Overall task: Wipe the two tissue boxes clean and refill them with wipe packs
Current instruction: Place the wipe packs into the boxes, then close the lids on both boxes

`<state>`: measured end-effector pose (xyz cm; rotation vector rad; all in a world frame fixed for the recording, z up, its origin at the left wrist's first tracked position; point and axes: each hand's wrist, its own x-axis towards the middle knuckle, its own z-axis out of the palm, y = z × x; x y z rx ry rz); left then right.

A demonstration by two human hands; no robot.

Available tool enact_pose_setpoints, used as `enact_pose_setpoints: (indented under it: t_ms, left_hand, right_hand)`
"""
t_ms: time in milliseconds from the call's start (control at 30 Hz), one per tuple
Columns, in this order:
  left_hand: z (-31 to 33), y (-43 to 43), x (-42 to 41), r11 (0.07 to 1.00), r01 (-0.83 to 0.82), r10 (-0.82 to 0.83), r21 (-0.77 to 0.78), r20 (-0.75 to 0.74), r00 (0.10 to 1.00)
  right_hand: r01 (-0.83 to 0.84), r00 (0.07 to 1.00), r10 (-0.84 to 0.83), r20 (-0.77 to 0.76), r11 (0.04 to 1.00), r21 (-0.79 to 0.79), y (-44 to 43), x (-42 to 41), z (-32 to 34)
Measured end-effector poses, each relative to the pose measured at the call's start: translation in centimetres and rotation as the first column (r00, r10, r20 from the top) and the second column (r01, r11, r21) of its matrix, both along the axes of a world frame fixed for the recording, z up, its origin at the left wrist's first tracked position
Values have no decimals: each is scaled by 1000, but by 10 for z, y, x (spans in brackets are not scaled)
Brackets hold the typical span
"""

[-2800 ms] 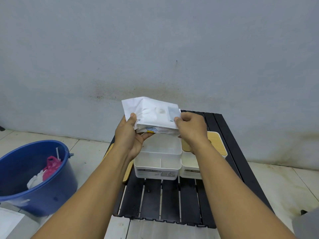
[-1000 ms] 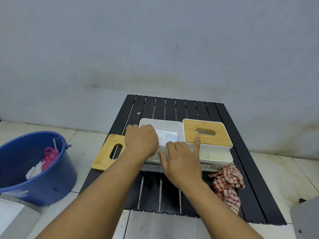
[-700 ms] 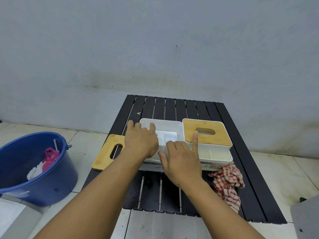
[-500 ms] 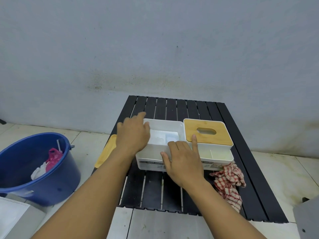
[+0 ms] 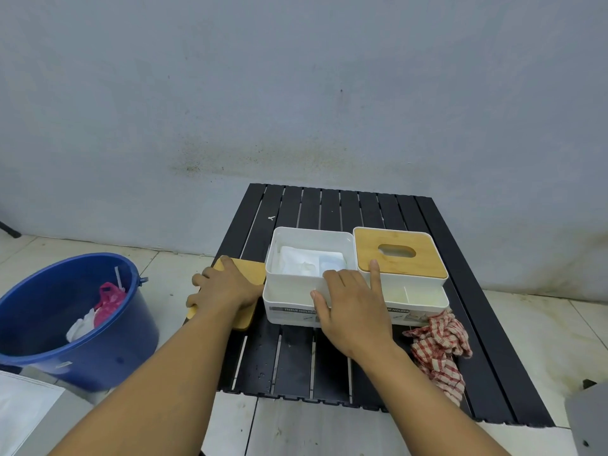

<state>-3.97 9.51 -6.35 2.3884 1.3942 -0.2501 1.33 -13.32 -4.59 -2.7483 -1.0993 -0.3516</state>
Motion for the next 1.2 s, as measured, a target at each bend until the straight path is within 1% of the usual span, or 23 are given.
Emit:
enact_pose_setpoints:
  t_ms: [100,200,233,300,367,433,500,567,667,733,800,867,1033,1200]
  left_hand:
    - [-1,-2,2,999,7,-8,34,17,1000]
    - [6,3,0,999,-14,12,32,41,999]
    - [13,7,0,999,-26,23,28,81,996]
    - [35,15,2,999,-22,13,40,218,976]
    - [64,13,9,993,59,-91,98,366,926]
    - [91,1,19,954,250,-296,163,425,856]
    - [107,-14,29,853,488,-520,186,380,765]
    - [111,-25,39,724,666,-688,180,259,678]
    - [107,-36,51,578,801,-816,158,67,575]
    - [105,-38,57,521,842,-849,140,-11,528]
    - [105,-38,63,493,863,-864,111,-50,501]
    - [108,-38,70,472,877,-874,85,-80,479]
    - [115,-44,88,452,892,-886,7,-112,450]
    - [112,-41,93,468,882,-883,-56,-79,463]
  right_hand:
    - [-3,1000,3,9,1000,18,1,0,0]
    - [-25,1000,25,0,999,42,1,0,1]
    - [-38,999,39,-6,997,64,-1,0,1]
    - [-72,997,73,-1,985,159,-4,4,2]
    - [-88,996,81,35,955,285,-7,10,9]
    - [-68,997,51,55,925,374,-10,20,20]
    - [-31,998,7,59,912,408,-15,33,33]
    - [-5,998,-17,53,922,387,-23,45,46]
    - [52,998,-42,-52,973,224,-40,60,58]
    - [73,989,-61,-134,994,82,-52,66,60]
    - [75,976,-79,-205,997,-28,-62,71,60]
    - [61,963,-80,-256,995,-79,-69,74,59]
    - [53,959,-71,-276,996,-73,-77,77,58]
    - [52,953,-74,-294,995,-82,-82,76,59]
